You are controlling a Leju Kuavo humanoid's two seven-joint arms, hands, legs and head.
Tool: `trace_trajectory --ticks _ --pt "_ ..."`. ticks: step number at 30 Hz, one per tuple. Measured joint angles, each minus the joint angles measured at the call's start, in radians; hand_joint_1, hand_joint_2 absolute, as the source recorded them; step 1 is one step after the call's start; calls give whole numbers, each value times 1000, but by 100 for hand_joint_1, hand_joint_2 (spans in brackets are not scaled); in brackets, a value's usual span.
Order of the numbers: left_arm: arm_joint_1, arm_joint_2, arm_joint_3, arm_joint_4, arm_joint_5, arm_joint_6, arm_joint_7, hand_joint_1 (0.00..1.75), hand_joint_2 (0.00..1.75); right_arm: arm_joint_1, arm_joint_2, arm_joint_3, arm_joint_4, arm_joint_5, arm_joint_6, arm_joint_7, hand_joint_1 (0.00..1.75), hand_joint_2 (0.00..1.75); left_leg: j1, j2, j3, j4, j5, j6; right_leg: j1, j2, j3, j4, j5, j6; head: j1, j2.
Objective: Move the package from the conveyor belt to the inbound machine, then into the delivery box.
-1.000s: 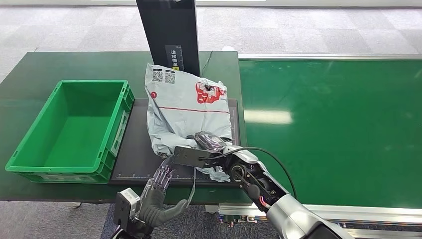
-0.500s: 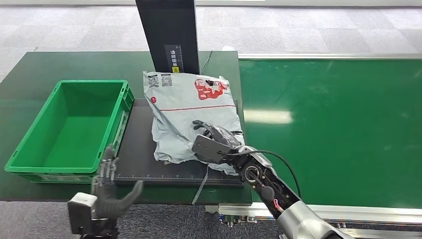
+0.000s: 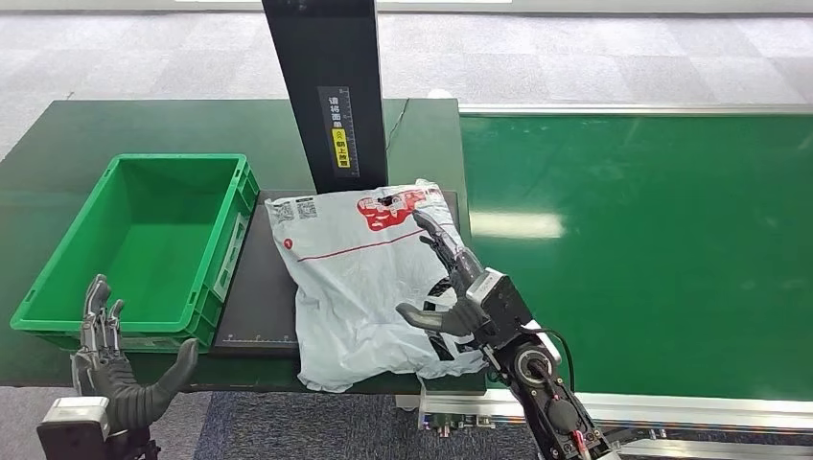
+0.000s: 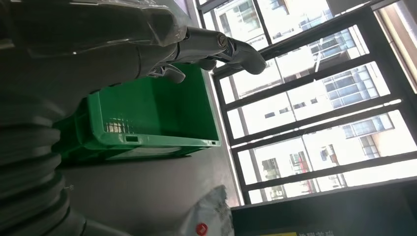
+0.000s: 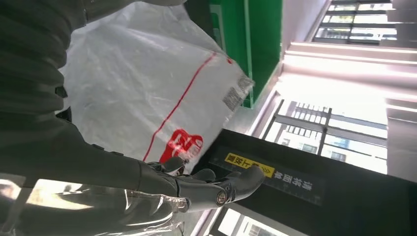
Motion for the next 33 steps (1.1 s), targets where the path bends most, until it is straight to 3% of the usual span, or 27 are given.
trace_trajectory --ticks 7,15,19,25,33 --pt "-57 12 -88 17 -75 -24 14 0 175 42 31 -72 -49 -92 34 -18 0 175 0 0 0 0 0 0 0 0 0 0 0 0 0 0" --pt "-211 43 -228 117 -165 -68 93 0 175 107 57 -162 -103 -184 40 4 0 175 0 0 0 0 0 0 0 0 0 0 0 0 0 0" --pt "-349 53 -329 261 -277 -106 166 0 175 109 73 -207 -105 -221 51 18 0 175 0 -1 0 0 1 0 0 -1 1 0 1 0 0 0" --pt "-527 51 -489 510 -372 -131 187 0 175 104 83 -249 -97 -247 55 24 0 175 0 0 1 1 1 0 0 0 1 0 2 0 0 0" --pt "-673 51 -679 790 -446 -142 199 0 175 104 83 -263 -98 -258 75 38 0 175 0 0 0 1 1 0 0 0 0 0 2 0 0 0"
